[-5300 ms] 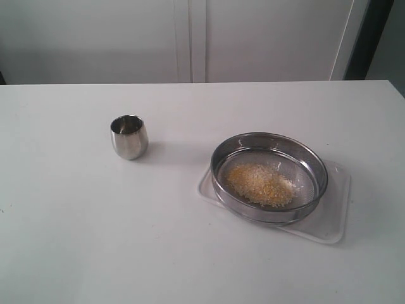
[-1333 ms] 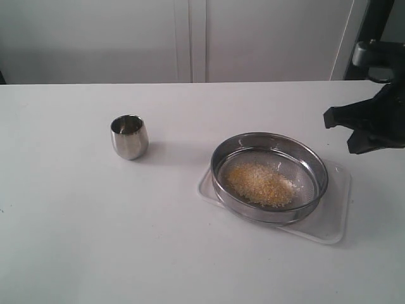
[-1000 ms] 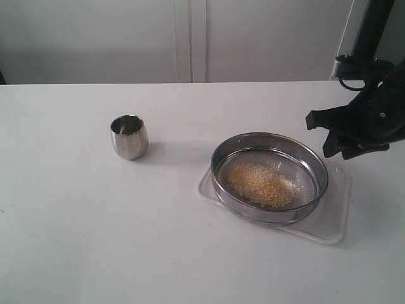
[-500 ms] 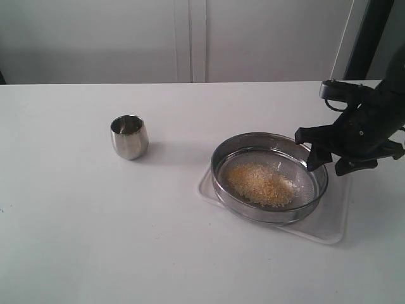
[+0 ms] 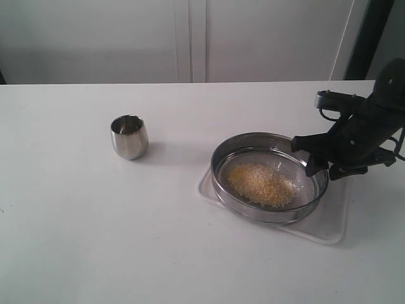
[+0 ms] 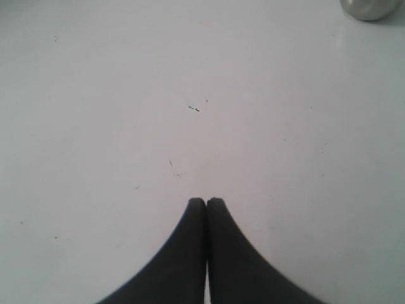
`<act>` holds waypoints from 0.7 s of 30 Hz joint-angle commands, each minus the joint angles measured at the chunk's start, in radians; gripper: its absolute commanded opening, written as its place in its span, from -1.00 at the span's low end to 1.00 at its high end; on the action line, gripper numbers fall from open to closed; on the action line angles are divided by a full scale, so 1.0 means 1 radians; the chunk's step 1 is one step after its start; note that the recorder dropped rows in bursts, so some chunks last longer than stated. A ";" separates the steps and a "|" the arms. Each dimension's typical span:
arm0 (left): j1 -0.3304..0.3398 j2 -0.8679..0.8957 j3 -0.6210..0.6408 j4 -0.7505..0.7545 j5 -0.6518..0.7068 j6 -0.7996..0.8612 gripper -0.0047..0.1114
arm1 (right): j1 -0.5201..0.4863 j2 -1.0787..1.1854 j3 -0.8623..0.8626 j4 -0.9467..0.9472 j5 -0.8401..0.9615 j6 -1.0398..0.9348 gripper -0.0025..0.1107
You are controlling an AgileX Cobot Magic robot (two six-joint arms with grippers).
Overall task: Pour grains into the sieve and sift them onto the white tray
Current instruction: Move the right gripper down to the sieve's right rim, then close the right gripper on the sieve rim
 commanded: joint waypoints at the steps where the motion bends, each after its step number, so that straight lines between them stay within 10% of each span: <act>1: 0.004 -0.005 0.010 -0.012 0.003 0.000 -0.92 | -0.002 0.023 -0.006 0.001 -0.019 -0.009 -0.17; 21: 0.004 -0.005 0.010 -0.012 0.003 0.000 -0.92 | -0.002 0.085 -0.007 0.002 -0.065 0.001 -0.34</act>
